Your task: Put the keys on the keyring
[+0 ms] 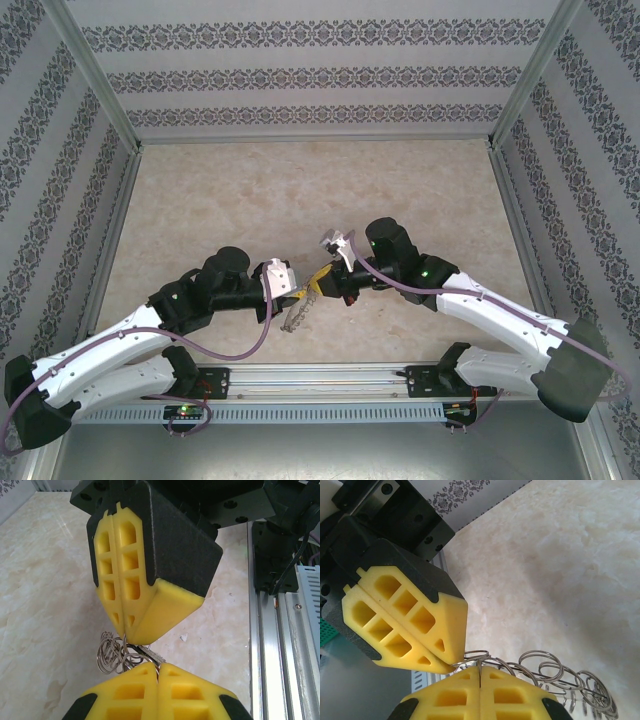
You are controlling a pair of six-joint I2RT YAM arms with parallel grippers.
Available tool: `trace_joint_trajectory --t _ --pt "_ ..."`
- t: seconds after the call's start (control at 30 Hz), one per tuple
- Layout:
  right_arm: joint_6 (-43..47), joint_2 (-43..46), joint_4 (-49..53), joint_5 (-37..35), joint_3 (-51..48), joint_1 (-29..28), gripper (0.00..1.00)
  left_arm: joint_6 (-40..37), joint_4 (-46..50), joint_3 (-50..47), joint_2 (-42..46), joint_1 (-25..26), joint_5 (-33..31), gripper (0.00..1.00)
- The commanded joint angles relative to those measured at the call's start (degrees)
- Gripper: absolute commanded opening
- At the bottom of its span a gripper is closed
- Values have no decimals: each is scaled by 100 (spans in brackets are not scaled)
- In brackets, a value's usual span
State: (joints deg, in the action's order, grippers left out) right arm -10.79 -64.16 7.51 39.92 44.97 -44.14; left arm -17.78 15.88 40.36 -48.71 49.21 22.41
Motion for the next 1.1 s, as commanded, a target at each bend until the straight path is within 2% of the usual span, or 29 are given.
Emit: trace_joint_trajectory --t 0.0,1.07 --pt "-92 18 -34 -270 152 -22 0 -94 -418 189 124 150 377 0" --pt "-10 315 194 -389 -16 179 0 -111 -365 153 227 150 176 0"
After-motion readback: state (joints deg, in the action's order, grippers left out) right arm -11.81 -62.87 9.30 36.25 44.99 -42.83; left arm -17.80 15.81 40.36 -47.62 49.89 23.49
